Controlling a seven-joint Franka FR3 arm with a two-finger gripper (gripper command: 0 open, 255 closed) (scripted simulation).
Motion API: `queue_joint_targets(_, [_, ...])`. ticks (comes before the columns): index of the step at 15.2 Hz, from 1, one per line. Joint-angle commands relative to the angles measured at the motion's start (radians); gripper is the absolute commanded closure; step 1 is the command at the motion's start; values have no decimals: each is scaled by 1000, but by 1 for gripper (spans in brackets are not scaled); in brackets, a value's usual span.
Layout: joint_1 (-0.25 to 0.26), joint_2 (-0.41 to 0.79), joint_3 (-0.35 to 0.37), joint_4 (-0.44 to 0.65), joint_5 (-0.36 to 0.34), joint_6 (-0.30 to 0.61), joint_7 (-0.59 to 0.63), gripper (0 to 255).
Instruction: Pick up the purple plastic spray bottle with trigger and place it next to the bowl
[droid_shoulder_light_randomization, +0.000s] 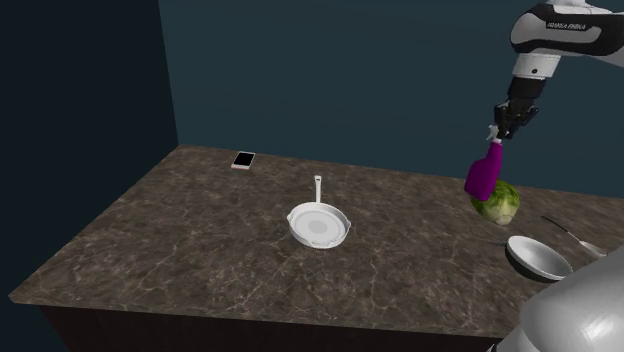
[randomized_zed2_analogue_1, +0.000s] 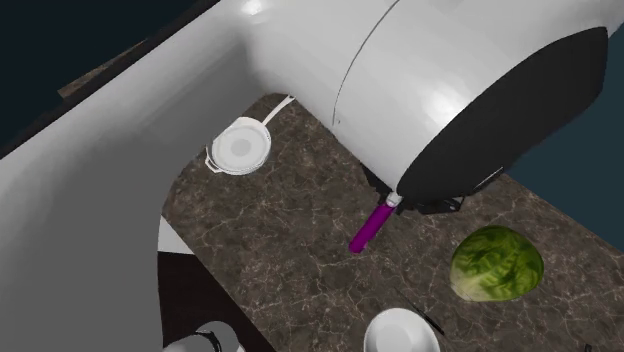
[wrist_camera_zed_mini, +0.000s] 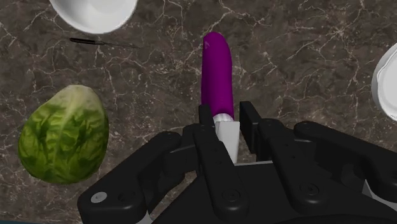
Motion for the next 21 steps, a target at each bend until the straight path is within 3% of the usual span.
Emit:
queue_joint_targets(1, [-9, -64, -4, -52, -28, -5, -13, 255])
queue_joint_targets(11, [-76, -311, -34, -158, -148, -113, -118, 255])
queue_joint_targets(21, [-146, -476, -89, -141, -268, -248, -285, 255])
